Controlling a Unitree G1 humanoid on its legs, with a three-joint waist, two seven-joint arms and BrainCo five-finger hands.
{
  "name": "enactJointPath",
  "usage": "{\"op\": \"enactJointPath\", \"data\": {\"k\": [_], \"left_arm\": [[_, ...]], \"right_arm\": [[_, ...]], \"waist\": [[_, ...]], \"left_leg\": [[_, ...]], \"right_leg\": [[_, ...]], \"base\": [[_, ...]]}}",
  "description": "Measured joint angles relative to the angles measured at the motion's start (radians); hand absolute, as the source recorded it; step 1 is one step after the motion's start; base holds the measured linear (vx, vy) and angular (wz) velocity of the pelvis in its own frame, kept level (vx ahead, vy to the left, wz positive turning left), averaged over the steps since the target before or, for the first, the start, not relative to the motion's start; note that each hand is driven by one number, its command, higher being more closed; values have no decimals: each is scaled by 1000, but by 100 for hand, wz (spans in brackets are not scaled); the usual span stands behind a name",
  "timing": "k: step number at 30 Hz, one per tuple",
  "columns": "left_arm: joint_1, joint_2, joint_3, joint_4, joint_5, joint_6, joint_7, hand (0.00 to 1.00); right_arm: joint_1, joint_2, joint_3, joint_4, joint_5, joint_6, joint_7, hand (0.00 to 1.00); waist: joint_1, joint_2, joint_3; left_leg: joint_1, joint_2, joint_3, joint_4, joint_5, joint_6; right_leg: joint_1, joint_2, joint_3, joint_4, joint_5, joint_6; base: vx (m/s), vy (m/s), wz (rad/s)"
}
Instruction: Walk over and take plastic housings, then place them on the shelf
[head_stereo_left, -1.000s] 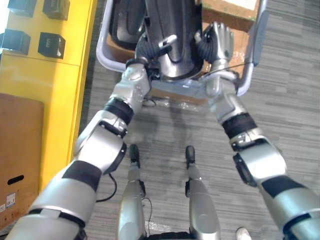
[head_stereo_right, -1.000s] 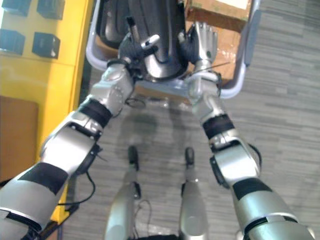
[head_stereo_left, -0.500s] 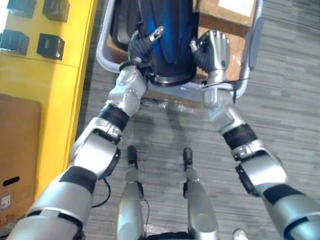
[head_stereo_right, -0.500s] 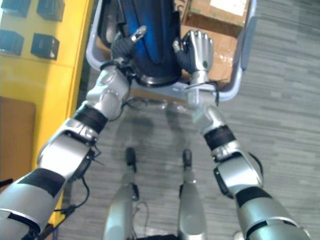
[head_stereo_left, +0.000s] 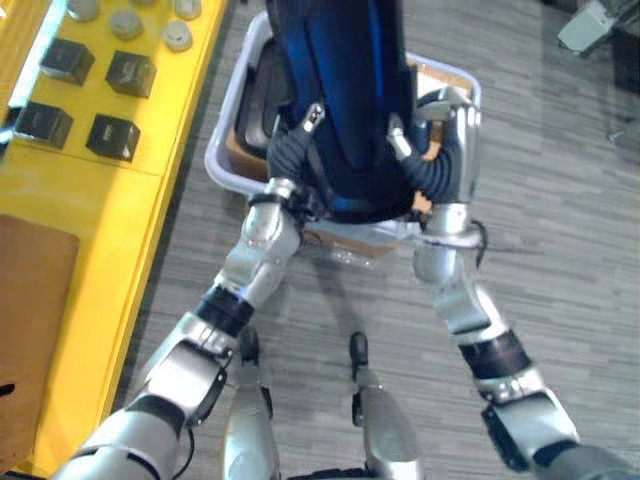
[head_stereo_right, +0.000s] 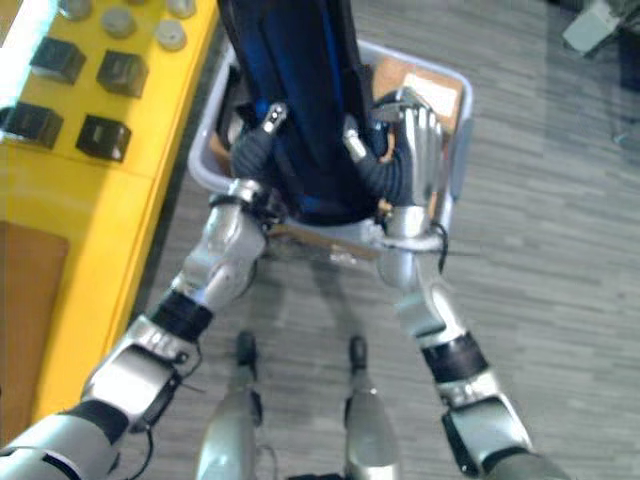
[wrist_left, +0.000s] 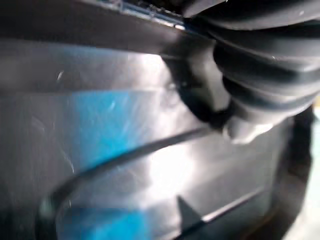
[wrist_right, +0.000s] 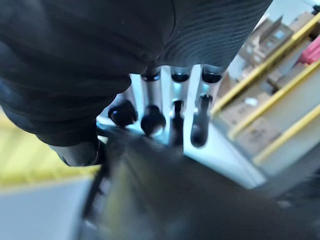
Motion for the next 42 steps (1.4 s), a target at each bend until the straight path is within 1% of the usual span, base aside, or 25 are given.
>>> {"op": "enactJointPath", "data": {"k": [1,2,4,5,7,8,10,11,12,13,15,17,19,21,25,29,32,33,35,36,38,40,41,42], "left_arm": [[39,-22,3,-45,94,0,26,100],[58,-29,8,-68,134,1,33,100],[140,-42,24,-146,288,5,59,100],[163,-43,31,-164,326,6,62,100],[256,-49,67,-211,433,7,71,100],[280,-53,80,-218,457,7,74,100],[359,-78,129,-220,528,16,82,100],[382,-84,139,-222,546,19,84,100],[418,-89,154,-231,568,29,89,100],[482,-97,173,-246,626,36,98,100],[550,-112,189,-270,669,39,101,100],[616,-127,215,-311,705,39,102,100],[664,-136,231,-337,708,39,102,100],[739,-157,259,-368,708,39,107,100],[861,-179,293,-415,708,37,122,100],[907,-192,317,-422,709,36,133,100],[923,-192,337,-463,709,36,145,100],[927,-194,351,-496,710,35,145,100],[931,-196,401,-544,739,32,150,100],[940,-196,442,-573,745,29,154,100],[958,-198,504,-606,746,28,164,100],[965,-202,563,-628,746,28,183,100],[965,-213,614,-635,746,28,199,100],[965,-218,637,-637,745,28,203,100]], "right_arm": [[45,18,-22,-53,81,-39,36,0],[66,23,-32,-79,112,-51,54,0],[161,45,-78,-163,238,-97,124,0],[188,51,-92,-181,271,-108,144,0],[296,75,-141,-233,355,-136,191,0],[322,82,-154,-245,374,-141,200,0],[416,98,-196,-274,425,-157,235,0],[440,100,-202,-278,427,-160,240,0],[473,103,-212,-279,439,-163,253,0],[535,111,-222,-279,466,-164,270,0],[613,132,-239,-276,504,-165,299,0],[690,162,-266,-260,537,-165,322,0],[738,186,-287,-227,564,-166,336,0],[807,234,-326,-127,614,-165,342,0],[904,303,-366,6,678,-163,342,0],[920,306,-367,22,687,-158,347,0],[879,305,-363,64,688,-158,361,0],[858,300,-359,79,689,-158,362,0],[818,289,-340,102,689,-158,363,0],[786,281,-318,125,689,-158,367,0],[740,270,-290,153,689,-157,376,0],[681,258,-279,181,689,-156,383,0],[627,246,-274,206,689,-156,383,0],[610,242,-274,213,689,-156,383,0]], "waist": [[3,0,-31],[4,0,-39],[3,5,-79],[2,7,-94],[4,12,-167],[3,14,-181],[2,19,-198],[1,23,-205],[-1,30,-216],[-3,40,-232],[-3,52,-252],[-3,59,-270],[-5,60,-285],[-5,55,-310],[-3,54,-322],[0,56,-343],[9,52,-358],[20,51,-359],[30,52,-359],[47,51,-359],[68,51,-360],[92,49,-361],[118,43,-362],[134,39,-360]], "left_leg": [[14,1,0,-12,0,0],[27,1,1,-16,0,0],[93,1,5,-51,0,0],[108,0,7,-62,0,0],[140,-1,25,-94,0,0],[145,-1,27,-95,0,0],[175,-1,27,-97,-3,-1],[177,0,27,-97,-4,-2],[179,1,27,-97,-4,-2],[187,3,28,-98,-4,-2],[189,5,29,-102,-4,-3],[190,6,29,-103,-4,-3],[190,6,30,-103,-5,-3],[190,6,29,-102,-6,-5],[193,6,28,-102,-7,-5],[195,6,29,-103,-7,-6],[198,6,26,-102,-7,-6],[198,5,19,-103,-7,-6],[190,2,-17,-103,-7,-13],[187,2,-42,-103,-5,-16],[175,-5,-105,-103,2,-19],[143,-18,-186,-102,20,-23],[123,-29,-247,-99,35,-18],[119,-33,-259,-99,37,-19]], "right_leg": [[4,0,0,3,-3,2],[15,0,0,4,-3,2],[59,-2,-4,7,-9,8],[68,-3,-6,7,-12,9],[73,-5,-8,13,-26,6],[75,-6,-8,15,-31,7],[97,-7,-11,34,-59,5],[97,-6,-12,38,-63,5],[96,-5,-14,45,-71,4],[96,-5,-13,50,-78,2],[97,-4,-13,52,-82,-1],[96,-3,-13,51,-82,-2],[97,-3,-12,50,-80,-1],[99,-3,-12,47,-79,0],[105,-3,-13,44,-78,0],[106,-3,-12,44,-78,1],[112,-3,-15,44,-77,2],[120,-4,-22,42,-77,3],[136,-3,-55,40,-80,2],[146,-2,-82,40,-84,1],[176,-2,-144,42,-103,5],[197,-1,-225,45,-113,1],[215,0,-284,45,-116,0],[222,-1,-301,44,-119,1]], "base": [[173,-34,-3],[125,-20,-5],[95,-12,-6],[65,-6,-9],[47,-9,-15],[21,-11,-10],[-21,-8,0],[-53,-18,1],[-54,-17,-2],[-48,-15,-3],[-22,-6,-2],[0,0,0],[0,0,0],[0,0,0],[5,0,1],[0,0,0],[-2,1,2],[-19,-1,25],[-25,-8,45],[-13,-19,64],[-3,-27,89],[10,-33,127],[41,-20,120],[52,-16,102]]}}
